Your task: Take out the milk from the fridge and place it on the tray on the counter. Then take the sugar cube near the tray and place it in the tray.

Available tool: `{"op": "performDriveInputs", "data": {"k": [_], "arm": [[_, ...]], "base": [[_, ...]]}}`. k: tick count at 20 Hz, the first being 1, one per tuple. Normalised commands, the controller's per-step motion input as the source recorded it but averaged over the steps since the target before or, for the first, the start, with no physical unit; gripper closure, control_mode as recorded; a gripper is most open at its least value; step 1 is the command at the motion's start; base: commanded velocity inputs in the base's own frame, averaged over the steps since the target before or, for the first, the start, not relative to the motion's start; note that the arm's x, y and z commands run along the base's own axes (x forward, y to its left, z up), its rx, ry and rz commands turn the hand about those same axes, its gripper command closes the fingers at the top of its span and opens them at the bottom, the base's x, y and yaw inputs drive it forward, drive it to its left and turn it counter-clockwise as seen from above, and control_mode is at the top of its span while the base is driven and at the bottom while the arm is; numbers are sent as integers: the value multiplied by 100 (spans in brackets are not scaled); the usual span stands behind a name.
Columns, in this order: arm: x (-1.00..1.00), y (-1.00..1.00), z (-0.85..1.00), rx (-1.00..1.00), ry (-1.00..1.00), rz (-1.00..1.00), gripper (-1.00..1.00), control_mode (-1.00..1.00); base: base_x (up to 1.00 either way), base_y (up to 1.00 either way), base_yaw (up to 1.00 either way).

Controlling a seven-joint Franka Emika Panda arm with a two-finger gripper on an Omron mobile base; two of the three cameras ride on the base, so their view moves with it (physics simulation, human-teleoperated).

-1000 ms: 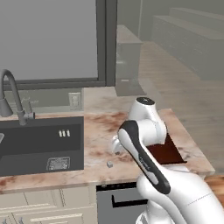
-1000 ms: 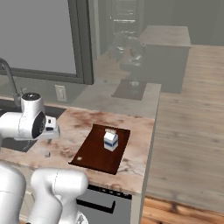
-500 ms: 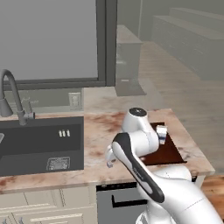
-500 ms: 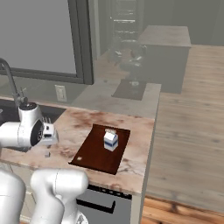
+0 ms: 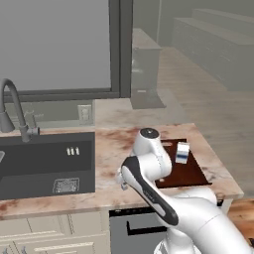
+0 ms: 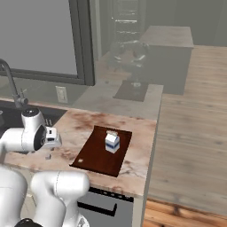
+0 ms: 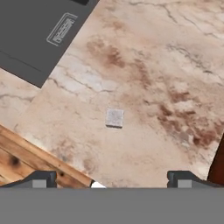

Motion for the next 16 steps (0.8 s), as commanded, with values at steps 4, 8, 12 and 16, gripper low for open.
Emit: {"op": "performDriveInputs", "data": {"k": [4,8,12,16], "arm": [[22,8,-20,0,0,0,-100,-100],[0,20,-22,0,0,0,-100,-100],[0,11,-24,0,0,0,-100,-100],[0,1,-21,0,0,0,-100,-100]], "base": [[0,0,0],[0,0,0],[0,0,0],[0,0,0]]}}
